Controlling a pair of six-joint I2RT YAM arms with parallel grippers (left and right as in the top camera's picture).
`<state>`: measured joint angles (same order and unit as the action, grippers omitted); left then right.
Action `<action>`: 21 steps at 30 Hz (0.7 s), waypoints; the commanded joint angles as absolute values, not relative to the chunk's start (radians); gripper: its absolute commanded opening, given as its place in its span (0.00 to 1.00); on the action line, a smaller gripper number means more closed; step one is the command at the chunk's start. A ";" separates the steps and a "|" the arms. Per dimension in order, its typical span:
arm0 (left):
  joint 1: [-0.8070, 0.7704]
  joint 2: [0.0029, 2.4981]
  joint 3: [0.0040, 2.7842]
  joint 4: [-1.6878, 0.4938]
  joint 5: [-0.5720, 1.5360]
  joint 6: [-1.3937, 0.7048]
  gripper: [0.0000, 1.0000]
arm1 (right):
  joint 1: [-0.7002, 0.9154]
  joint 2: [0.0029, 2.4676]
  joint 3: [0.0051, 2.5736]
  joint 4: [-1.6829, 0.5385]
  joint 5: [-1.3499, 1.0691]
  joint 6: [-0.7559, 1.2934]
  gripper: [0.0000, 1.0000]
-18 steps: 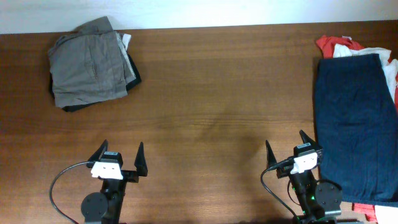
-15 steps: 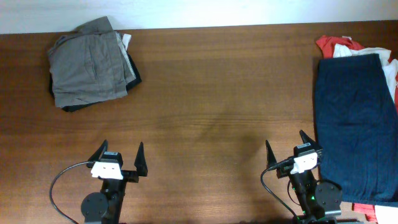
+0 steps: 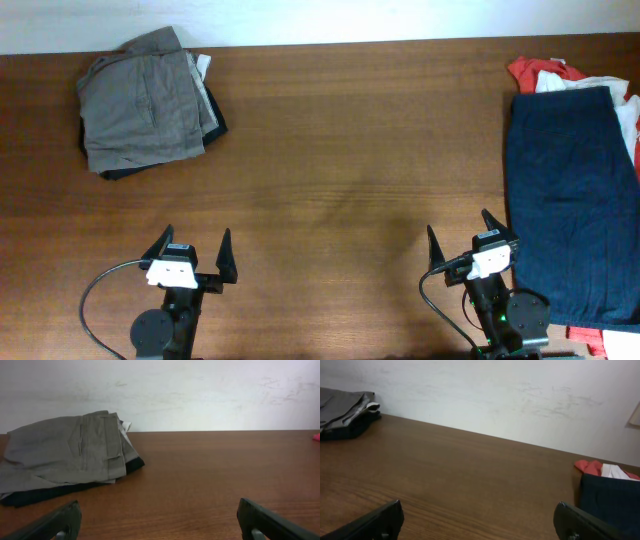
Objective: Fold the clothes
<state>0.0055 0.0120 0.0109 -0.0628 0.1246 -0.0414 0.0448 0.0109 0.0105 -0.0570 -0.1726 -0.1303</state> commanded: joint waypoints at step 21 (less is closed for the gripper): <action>0.000 0.006 0.009 -0.068 0.142 -0.023 0.99 | 0.052 0.257 0.391 -0.005 -0.552 0.383 0.98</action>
